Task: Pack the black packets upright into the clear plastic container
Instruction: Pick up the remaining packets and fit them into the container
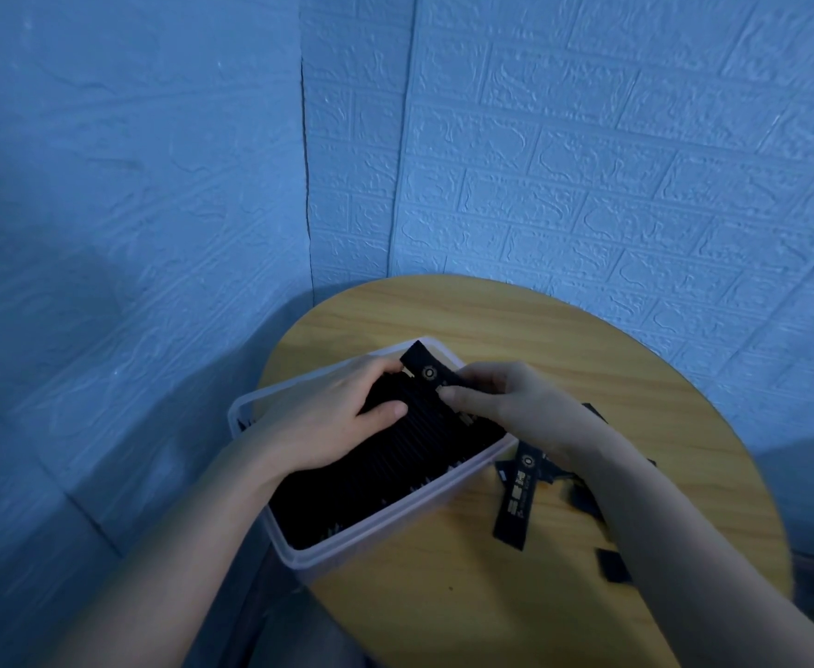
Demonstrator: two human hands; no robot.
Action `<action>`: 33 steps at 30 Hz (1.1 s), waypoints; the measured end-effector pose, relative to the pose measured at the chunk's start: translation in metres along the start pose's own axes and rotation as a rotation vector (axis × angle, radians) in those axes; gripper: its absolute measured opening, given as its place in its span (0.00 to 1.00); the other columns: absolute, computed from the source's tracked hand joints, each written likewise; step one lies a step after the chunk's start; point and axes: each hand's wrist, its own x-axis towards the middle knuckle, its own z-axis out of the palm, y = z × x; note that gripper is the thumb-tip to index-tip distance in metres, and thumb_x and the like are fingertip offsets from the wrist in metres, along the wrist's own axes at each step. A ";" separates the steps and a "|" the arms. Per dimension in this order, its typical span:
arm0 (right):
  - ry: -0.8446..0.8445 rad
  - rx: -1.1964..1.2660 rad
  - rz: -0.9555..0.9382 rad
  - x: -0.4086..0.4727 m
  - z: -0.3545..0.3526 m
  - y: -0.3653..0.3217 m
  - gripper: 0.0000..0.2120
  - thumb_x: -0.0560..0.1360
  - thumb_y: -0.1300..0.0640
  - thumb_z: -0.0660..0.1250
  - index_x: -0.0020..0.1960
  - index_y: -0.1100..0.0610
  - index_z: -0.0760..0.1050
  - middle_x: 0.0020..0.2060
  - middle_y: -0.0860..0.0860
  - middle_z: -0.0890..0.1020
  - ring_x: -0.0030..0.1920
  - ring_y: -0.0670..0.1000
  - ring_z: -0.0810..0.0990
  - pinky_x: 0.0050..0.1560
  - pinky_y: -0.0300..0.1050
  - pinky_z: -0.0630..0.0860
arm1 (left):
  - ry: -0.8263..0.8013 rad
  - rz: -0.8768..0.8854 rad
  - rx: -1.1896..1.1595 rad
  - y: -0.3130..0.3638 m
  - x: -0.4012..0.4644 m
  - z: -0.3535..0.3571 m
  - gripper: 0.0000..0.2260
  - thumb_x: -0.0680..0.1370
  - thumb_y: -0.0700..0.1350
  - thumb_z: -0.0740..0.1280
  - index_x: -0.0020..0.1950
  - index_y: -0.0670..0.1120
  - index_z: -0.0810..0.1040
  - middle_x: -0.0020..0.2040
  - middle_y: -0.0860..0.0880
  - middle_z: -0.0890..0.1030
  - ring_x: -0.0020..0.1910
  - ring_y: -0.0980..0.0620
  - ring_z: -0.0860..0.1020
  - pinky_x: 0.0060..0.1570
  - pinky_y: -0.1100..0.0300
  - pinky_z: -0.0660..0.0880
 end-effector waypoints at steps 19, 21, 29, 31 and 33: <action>0.054 0.093 0.033 0.001 0.002 0.004 0.11 0.74 0.64 0.71 0.56 0.56 0.80 0.45 0.54 0.86 0.47 0.54 0.85 0.57 0.54 0.79 | -0.015 0.050 0.003 -0.001 0.001 0.002 0.28 0.81 0.58 0.58 0.79 0.56 0.53 0.77 0.59 0.60 0.73 0.60 0.62 0.69 0.57 0.64; 0.077 0.077 0.019 0.001 0.003 0.004 0.10 0.74 0.60 0.71 0.55 0.54 0.81 0.45 0.53 0.86 0.47 0.53 0.85 0.57 0.55 0.79 | -0.023 0.048 0.004 0.000 0.000 0.002 0.27 0.82 0.58 0.57 0.79 0.57 0.53 0.76 0.60 0.59 0.72 0.59 0.63 0.68 0.56 0.65; -0.030 -0.041 -0.015 -0.008 -0.001 0.002 0.13 0.76 0.61 0.69 0.59 0.50 0.80 0.50 0.49 0.85 0.53 0.45 0.82 0.62 0.47 0.76 | -0.050 0.054 -0.013 -0.006 0.003 0.003 0.28 0.81 0.59 0.56 0.79 0.55 0.56 0.75 0.60 0.61 0.71 0.59 0.66 0.67 0.53 0.68; -0.007 -0.094 -0.026 -0.009 0.002 0.002 0.15 0.76 0.62 0.69 0.61 0.51 0.79 0.49 0.49 0.84 0.51 0.44 0.82 0.61 0.47 0.77 | -0.051 0.056 -0.024 -0.005 0.003 0.003 0.28 0.81 0.59 0.56 0.79 0.55 0.56 0.75 0.60 0.61 0.71 0.59 0.65 0.68 0.54 0.67; 0.012 -0.141 -0.042 -0.009 0.004 0.001 0.16 0.76 0.61 0.69 0.62 0.50 0.78 0.49 0.49 0.84 0.50 0.45 0.82 0.59 0.47 0.77 | -0.047 0.058 -0.029 -0.004 0.003 0.003 0.27 0.81 0.58 0.57 0.79 0.54 0.56 0.76 0.60 0.61 0.72 0.60 0.64 0.69 0.55 0.65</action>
